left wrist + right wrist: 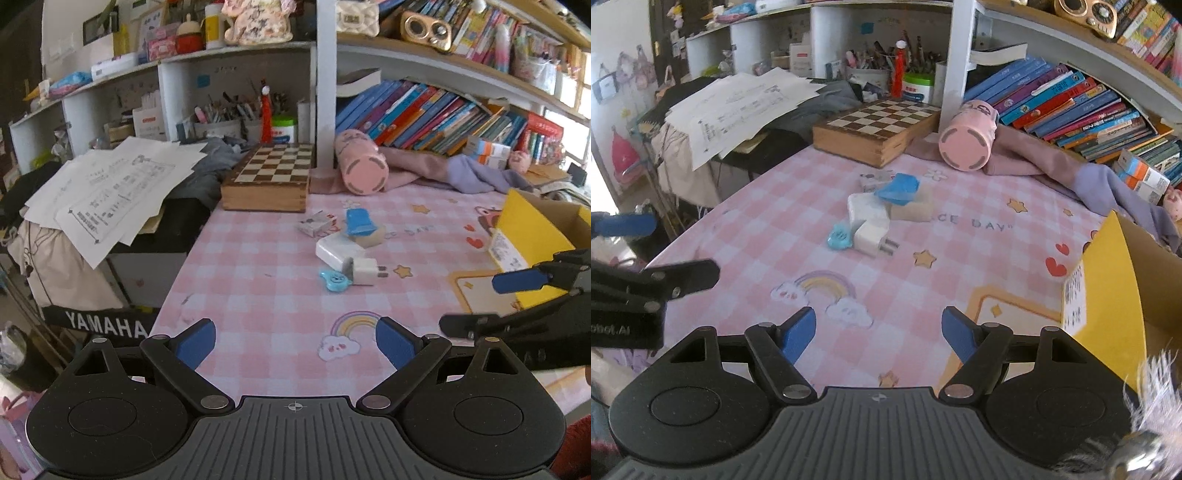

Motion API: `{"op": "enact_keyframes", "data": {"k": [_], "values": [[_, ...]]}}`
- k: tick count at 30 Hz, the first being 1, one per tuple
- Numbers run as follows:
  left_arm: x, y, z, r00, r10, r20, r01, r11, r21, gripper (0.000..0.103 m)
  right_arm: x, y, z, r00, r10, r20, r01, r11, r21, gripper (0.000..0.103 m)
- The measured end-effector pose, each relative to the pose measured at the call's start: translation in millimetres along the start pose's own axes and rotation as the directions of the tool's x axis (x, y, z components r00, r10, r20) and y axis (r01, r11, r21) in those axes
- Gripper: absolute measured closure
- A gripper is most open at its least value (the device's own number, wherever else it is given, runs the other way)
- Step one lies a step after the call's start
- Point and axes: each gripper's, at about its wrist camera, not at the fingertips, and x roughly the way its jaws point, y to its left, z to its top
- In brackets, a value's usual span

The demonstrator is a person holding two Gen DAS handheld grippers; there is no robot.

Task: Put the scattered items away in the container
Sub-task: 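Grasp the white charger plug with the right tool while the left tool grasps the blue clip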

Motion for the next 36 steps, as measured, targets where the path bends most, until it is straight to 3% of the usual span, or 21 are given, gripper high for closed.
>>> {"op": "enact_keyframes", "data": {"k": [11, 26, 29, 36], "values": [[38.5, -9.2, 11.8, 0.998, 0.015, -0.056, -0.011, 0.998, 0.059, 0.008, 57.3, -26.9, 38.2, 0.996, 0.076, -0.04, -0.068, 0.983, 0.173, 0.031], [86.0, -17.9, 23.1, 0.995, 0.019, -0.103, -0.004, 0.99, 0.142, 0.009, 137.9, -23.5, 65.4, 0.988, 0.099, -0.118, -0.077, 0.981, 0.179, 0.041], [94.8, -19.8, 25.8, 0.994, 0.0, -0.107, 0.016, 0.988, 0.154, 0.01, 145.2, -24.6, 64.5, 0.982, 0.131, -0.135, -0.106, 0.979, 0.175, 0.057], [122.4, -29.4, 35.4, 0.992, -0.025, -0.121, 0.049, 0.979, 0.197, 0.013, 124.2, -43.2, 63.4, 0.994, 0.07, -0.088, -0.054, 0.984, 0.17, 0.058]]}}
